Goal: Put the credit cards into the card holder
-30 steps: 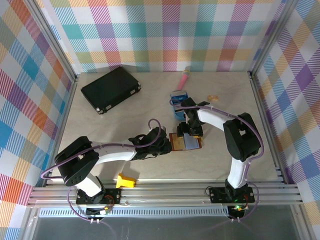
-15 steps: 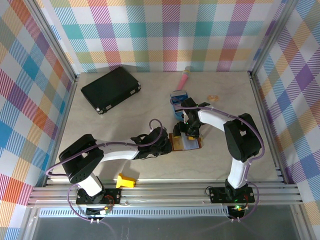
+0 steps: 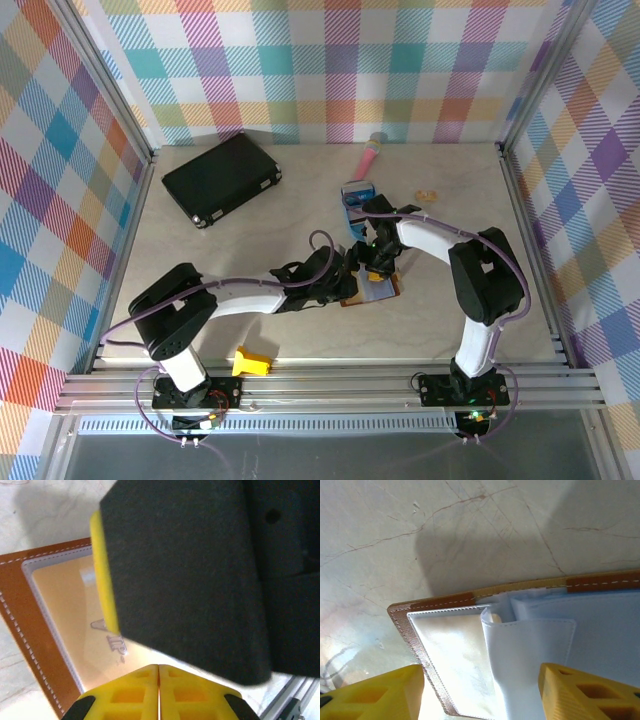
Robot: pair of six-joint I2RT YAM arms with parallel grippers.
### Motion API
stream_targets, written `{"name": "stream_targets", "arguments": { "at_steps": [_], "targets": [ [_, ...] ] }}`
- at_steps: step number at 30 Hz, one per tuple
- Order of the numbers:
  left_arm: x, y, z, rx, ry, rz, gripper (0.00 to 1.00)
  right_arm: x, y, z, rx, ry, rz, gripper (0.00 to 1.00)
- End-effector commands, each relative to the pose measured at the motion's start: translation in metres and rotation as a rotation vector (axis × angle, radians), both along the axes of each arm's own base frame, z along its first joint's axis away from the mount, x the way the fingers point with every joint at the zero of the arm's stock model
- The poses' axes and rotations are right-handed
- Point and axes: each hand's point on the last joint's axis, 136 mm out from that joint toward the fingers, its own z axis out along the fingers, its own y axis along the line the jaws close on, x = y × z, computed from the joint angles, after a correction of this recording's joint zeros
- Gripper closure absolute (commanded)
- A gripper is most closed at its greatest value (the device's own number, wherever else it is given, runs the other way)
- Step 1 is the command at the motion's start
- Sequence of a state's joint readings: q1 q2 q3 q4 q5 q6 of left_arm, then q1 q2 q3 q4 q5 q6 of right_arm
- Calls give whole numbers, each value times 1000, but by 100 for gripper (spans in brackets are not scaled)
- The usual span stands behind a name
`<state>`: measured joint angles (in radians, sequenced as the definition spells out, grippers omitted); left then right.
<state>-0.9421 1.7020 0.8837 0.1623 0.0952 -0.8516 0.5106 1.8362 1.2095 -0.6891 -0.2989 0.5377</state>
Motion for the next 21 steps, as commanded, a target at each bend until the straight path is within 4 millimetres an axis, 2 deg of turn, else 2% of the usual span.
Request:
{"name": "stream_targets", "arguments": {
  "at_steps": [1,14,21],
  "targets": [
    [4,-16,9,-9,-44,-27,91,-5,5,10,40,6,-15,41],
    [10,-24,-6,5,-78,-3,89,-8,8,7,59,33,-26,43],
    [9,-28,-22,33,-50,-17,88,-9,9,7,64,35,-26,43]
  ]
}}
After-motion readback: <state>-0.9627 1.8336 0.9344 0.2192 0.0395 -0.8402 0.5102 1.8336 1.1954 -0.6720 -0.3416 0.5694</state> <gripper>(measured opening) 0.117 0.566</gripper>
